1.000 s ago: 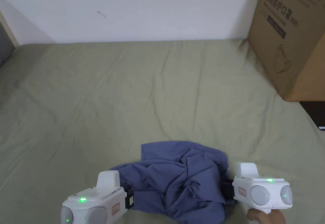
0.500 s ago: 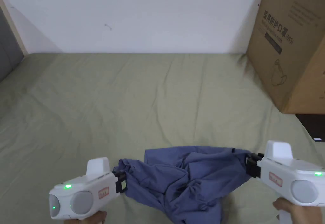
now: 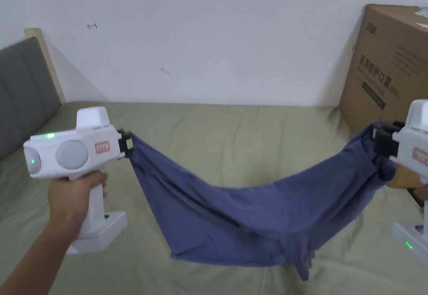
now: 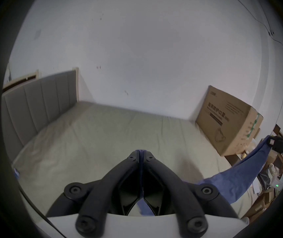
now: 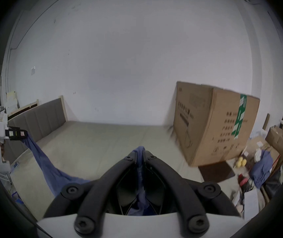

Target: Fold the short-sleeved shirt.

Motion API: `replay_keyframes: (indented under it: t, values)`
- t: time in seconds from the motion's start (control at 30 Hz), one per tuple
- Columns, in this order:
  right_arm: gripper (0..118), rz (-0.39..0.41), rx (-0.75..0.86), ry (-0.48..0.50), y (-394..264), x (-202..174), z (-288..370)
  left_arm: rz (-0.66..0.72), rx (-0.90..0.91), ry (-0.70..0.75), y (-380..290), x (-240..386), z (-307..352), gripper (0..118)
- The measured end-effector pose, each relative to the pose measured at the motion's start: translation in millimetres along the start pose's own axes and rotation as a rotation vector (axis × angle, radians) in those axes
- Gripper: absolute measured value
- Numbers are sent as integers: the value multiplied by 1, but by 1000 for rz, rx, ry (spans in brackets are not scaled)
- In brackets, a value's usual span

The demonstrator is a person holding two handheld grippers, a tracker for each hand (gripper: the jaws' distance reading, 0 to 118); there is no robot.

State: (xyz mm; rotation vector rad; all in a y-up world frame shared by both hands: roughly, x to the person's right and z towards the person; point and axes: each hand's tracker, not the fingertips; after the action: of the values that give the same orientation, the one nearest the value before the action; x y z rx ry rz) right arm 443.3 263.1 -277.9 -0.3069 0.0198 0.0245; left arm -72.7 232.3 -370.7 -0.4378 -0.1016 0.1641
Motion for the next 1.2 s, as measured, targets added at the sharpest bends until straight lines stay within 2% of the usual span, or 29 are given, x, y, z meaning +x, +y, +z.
replay_keyframes:
  t: [0.07,0.37,0.63,0.87,1.03,1.2]
  values:
    - [3,17,27,-32,19,5,-6,-36,36,25,25,0,-3,0]
    - [3,-8,102,-90,87,37,-43,-113,133,106,122,11,-36,0]
    - [3,-24,135,-122,97,45,-86,-130,190,162,158,15,-72,0]
    - [3,-42,76,-95,42,34,-127,-72,126,196,117,-18,-121,0]
    - [3,-80,-49,-76,-23,19,-149,-44,52,202,48,-38,-130,0]
    - [3,-103,-121,-57,-89,4,-138,-40,-14,196,-17,-63,-125,0]
